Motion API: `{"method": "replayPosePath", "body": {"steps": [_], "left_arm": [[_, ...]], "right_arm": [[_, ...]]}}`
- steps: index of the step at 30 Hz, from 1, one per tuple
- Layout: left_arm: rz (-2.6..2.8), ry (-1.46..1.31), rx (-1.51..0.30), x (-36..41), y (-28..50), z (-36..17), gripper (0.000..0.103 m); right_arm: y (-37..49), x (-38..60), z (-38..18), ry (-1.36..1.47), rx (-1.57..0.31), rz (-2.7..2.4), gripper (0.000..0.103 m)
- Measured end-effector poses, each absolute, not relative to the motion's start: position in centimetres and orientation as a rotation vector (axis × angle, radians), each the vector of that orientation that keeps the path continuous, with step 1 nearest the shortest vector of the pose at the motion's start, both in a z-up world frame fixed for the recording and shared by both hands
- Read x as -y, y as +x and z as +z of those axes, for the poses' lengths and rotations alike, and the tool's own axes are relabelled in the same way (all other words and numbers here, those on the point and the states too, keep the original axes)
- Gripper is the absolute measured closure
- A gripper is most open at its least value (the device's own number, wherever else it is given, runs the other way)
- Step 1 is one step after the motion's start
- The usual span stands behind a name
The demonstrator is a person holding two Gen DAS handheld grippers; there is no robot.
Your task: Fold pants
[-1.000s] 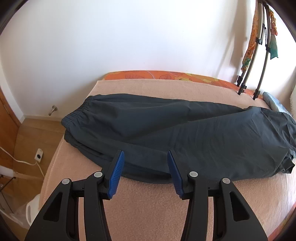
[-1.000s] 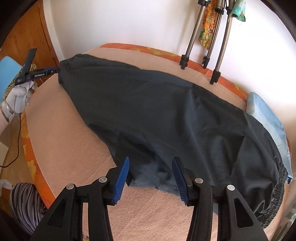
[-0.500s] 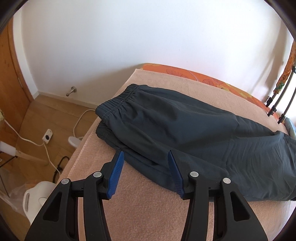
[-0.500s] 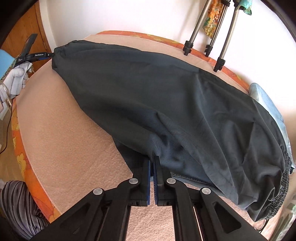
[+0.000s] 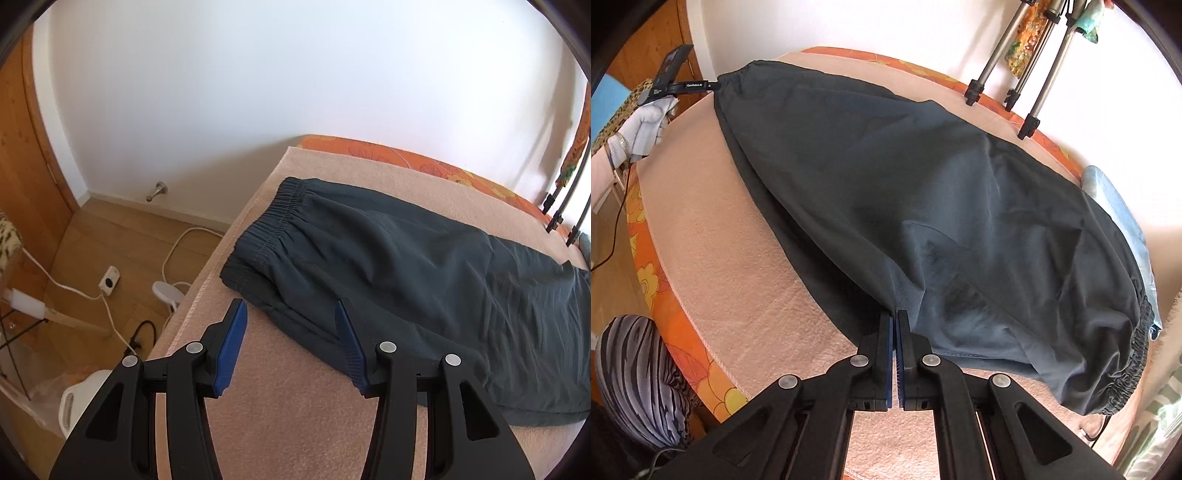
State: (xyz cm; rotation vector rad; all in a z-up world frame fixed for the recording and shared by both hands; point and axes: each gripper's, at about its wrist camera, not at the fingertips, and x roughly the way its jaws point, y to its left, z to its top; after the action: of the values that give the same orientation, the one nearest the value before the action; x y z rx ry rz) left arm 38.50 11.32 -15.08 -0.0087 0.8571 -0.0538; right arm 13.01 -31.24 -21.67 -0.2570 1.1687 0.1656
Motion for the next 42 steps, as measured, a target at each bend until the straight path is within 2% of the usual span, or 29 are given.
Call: {"method": "replayPosePath", "body": {"steps": [2, 3, 4, 8, 14, 18, 23, 24, 25, 26, 28, 30, 33, 42], "left_arm": [[-0.054, -0.087, -0.857, -13.1, 38.7, -14.8, 0.048], [-0.054, -0.131, -0.853, -14.0, 38.9, -14.7, 0.042], [-0.047, -0.177, -0.847, -15.0, 39.0, -14.6, 0.039], [-0.064, -0.382, -0.894, -17.4, 40.4, -15.3, 0.038], [-0.066, -0.444, -0.948, -16.7, 41.8, -17.0, 0.036], [-0.024, -0.501, -0.964, -16.9, 42.5, -18.3, 0.036], [0.022, -0.478, -0.909, -16.2, 42.6, -18.6, 0.038], [0.040, -0.469, -0.896, -16.1, 42.6, -18.6, 0.057], [0.067, -0.468, -0.903, -16.2, 42.7, -18.8, 0.081], [0.092, -0.485, -0.891, -16.6, 42.7, -18.9, 0.082], [0.143, -0.484, -0.878, -17.1, 42.9, -18.8, 0.082], [0.153, -0.448, -0.879, -16.8, 43.1, -18.6, 0.076], [0.166, -0.379, -0.891, -16.7, 43.0, -18.0, 0.049], [0.155, -0.231, -0.804, -15.3, 38.5, -13.2, 0.046]], "right_arm": [[13.5, 31.2, -21.9, -0.243, -1.214, 0.223, 0.090], [13.5, 30.9, -21.5, -0.247, -1.212, 0.249, 0.071], [13.3, 30.5, -20.9, -0.261, -1.192, 0.263, 0.060], [14.2, 29.4, -18.4, -0.247, -1.117, 0.306, 0.060], [18.6, 25.8, -15.6, -0.258, -1.012, 0.319, 0.059], [21.5, 23.4, -14.7, -0.249, -0.970, 0.335, 0.046], [26.1, 20.5, -14.0, -0.278, -0.949, 0.349, 0.046], [26.8, 20.4, -13.7, -0.284, -0.940, 0.333, 0.046], [27.1, 20.7, -13.4, -0.271, -0.932, 0.325, 0.046], [27.2, 21.3, -13.0, -0.246, -0.924, 0.319, 0.045], [26.6, 23.0, -12.4, -0.208, -0.905, 0.286, 0.040], [25.3, 25.6, -12.0, -0.175, -0.888, 0.227, 0.035], [22.6, 30.8, -12.3, -0.091, -0.895, 0.123, 0.035], [9.1, 49.7, -17.1, 0.219, -0.910, -0.358, 0.033]]}}
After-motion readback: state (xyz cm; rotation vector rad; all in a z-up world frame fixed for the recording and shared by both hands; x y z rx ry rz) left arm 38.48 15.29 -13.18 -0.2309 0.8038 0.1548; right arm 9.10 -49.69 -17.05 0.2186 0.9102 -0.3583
